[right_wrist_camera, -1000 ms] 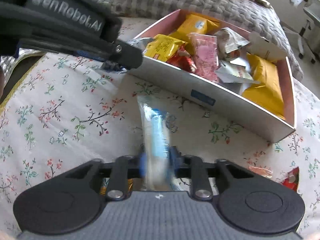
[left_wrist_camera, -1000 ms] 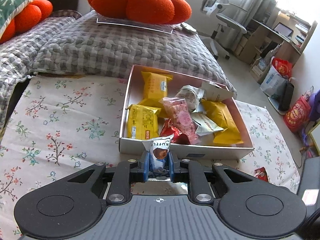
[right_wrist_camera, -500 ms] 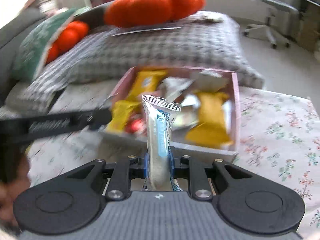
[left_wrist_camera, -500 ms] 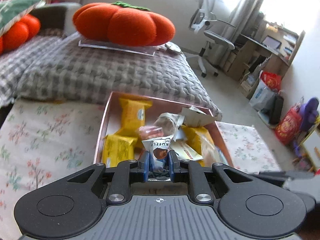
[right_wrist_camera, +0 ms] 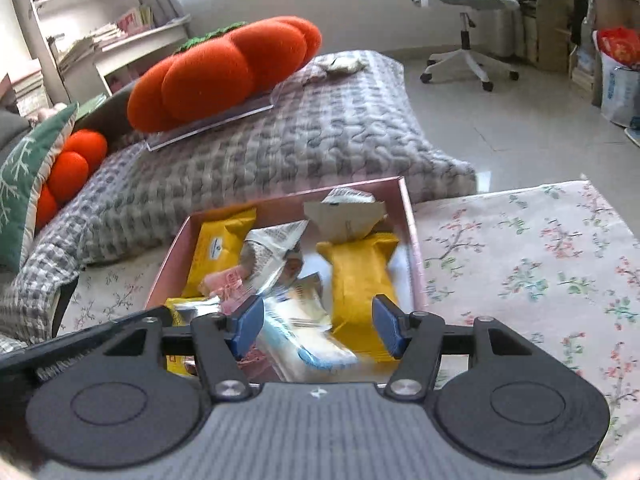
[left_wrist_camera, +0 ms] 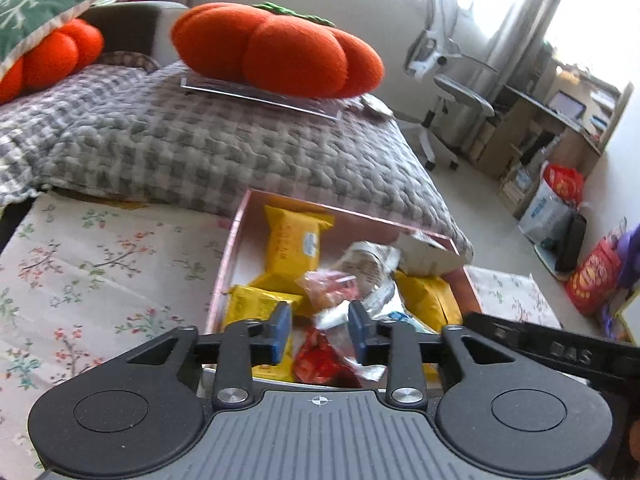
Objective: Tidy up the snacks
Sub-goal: 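Lower the silver candy and stick snack into the box and release both, then grasp the gold bar with the left gripper while the right grasps the orange-white packet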
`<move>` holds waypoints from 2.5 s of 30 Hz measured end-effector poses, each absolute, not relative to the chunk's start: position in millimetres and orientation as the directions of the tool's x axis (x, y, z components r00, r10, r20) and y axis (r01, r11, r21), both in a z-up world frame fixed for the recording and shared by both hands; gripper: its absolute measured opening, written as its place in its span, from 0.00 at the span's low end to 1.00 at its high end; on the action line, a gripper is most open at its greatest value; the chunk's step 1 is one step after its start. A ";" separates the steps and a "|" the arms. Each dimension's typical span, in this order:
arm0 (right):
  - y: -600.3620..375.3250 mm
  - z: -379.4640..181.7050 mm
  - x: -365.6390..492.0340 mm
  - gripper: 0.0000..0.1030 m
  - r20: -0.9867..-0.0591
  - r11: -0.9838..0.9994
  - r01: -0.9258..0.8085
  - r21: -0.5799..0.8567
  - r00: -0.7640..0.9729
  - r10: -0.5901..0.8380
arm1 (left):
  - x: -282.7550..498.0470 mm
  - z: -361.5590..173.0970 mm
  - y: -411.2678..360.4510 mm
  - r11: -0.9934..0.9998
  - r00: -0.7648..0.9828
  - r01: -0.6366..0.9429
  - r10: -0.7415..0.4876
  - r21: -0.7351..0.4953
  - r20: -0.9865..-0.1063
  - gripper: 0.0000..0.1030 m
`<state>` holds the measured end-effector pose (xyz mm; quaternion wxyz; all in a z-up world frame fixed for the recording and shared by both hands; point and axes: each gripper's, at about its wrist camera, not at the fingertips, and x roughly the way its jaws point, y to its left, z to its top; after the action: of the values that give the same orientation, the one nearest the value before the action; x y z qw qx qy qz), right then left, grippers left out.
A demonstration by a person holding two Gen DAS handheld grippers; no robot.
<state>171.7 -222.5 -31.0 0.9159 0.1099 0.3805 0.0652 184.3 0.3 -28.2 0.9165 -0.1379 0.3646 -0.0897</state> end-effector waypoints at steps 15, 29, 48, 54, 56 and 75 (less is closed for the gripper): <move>-222.6 -23.0 124.2 0.64 -0.795 0.976 -0.155 0.153 0.568 0.215 | 91.9 -21.7 -45.7 0.933 0.572 0.316 -0.332 -0.172 -0.750 0.55; -238.7 -44.0 48.4 0.70 -0.908 0.990 -0.082 0.118 0.395 0.141 | 35.9 -62.4 -68.5 0.975 0.438 0.109 -0.220 -0.191 -0.872 0.66; -246.7 -85.5 23.9 0.75 -0.969 0.993 0.012 0.115 0.221 0.109 | 54.5 -83.6 -64.1 0.964 0.435 -0.063 -0.207 -0.259 -0.876 0.81; -240.5 -81.7 25.7 0.38 -0.958 0.999 -0.009 0.051 0.282 0.051 | 57.5 -82.2 -45.4 0.927 0.433 -0.148 -0.253 -0.345 -0.865 0.78; -243.3 -81.9 29.0 0.35 -0.954 0.998 -0.006 0.069 0.293 0.068 | 56.7 -81.0 -33.0 0.898 0.438 -0.197 -0.279 -0.394 -0.854 0.78; -257.3 -51.1 31.1 0.35 -0.888 0.986 0.012 0.169 0.437 0.147 | 35.8 -80.0 -58.4 0.900 0.437 -0.283 -0.186 -0.331 -0.880 0.80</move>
<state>31.1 -257.3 -51.1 0.8443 0.0747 0.5292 0.0400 35.8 -58.4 -80.0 0.8183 -0.2214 0.5296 0.0295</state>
